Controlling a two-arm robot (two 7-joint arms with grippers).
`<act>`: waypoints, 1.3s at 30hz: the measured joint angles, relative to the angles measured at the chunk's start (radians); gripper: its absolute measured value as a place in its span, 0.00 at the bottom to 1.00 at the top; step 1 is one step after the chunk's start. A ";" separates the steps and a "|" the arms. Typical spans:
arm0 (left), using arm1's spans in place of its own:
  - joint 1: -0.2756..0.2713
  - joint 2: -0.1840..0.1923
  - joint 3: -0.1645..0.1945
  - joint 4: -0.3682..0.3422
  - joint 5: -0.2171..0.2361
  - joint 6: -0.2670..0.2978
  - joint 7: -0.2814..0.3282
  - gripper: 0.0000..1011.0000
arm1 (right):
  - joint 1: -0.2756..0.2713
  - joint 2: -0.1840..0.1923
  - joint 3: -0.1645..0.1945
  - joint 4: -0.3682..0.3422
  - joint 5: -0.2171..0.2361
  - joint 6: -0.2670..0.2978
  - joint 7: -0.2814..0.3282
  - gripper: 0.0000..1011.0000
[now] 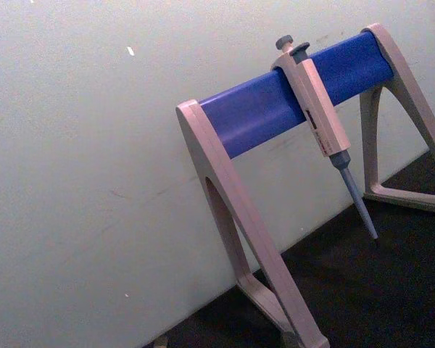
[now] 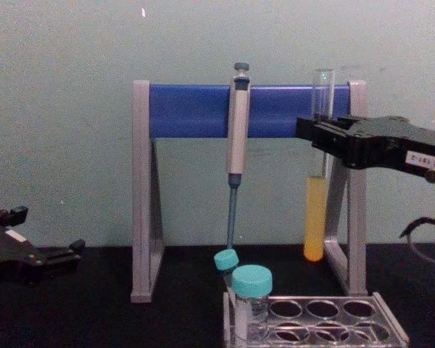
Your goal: Pick up the test tube from the test tube rack, shake it, then place it back into the test tube rack.
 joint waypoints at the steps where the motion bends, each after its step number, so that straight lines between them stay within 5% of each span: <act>1: 0.000 0.000 0.000 0.000 0.000 0.000 0.000 0.99 | -0.002 0.002 0.002 -0.002 -0.002 0.000 -0.002 0.23; 9: 0.000 0.000 0.000 0.000 0.000 0.000 0.000 0.99 | -0.040 0.038 0.030 -0.050 -0.014 0.037 -0.021 0.23; 15: 0.000 0.000 0.000 0.000 0.000 0.000 0.000 0.99 | -0.110 0.066 0.055 -0.124 0.034 0.073 -0.016 0.23; 20: 0.000 0.000 0.000 0.000 0.000 0.000 0.000 0.99 | -0.127 0.063 0.041 -0.139 0.060 0.077 0.004 0.23; 29: 0.000 0.000 0.000 0.000 0.000 0.000 0.000 0.99 | -0.052 0.015 -0.012 -0.077 0.066 0.056 0.033 0.23; 39: 0.000 0.000 0.000 0.000 0.000 0.000 0.000 0.99 | 0.012 -0.016 -0.016 0.000 0.063 0.024 0.031 0.23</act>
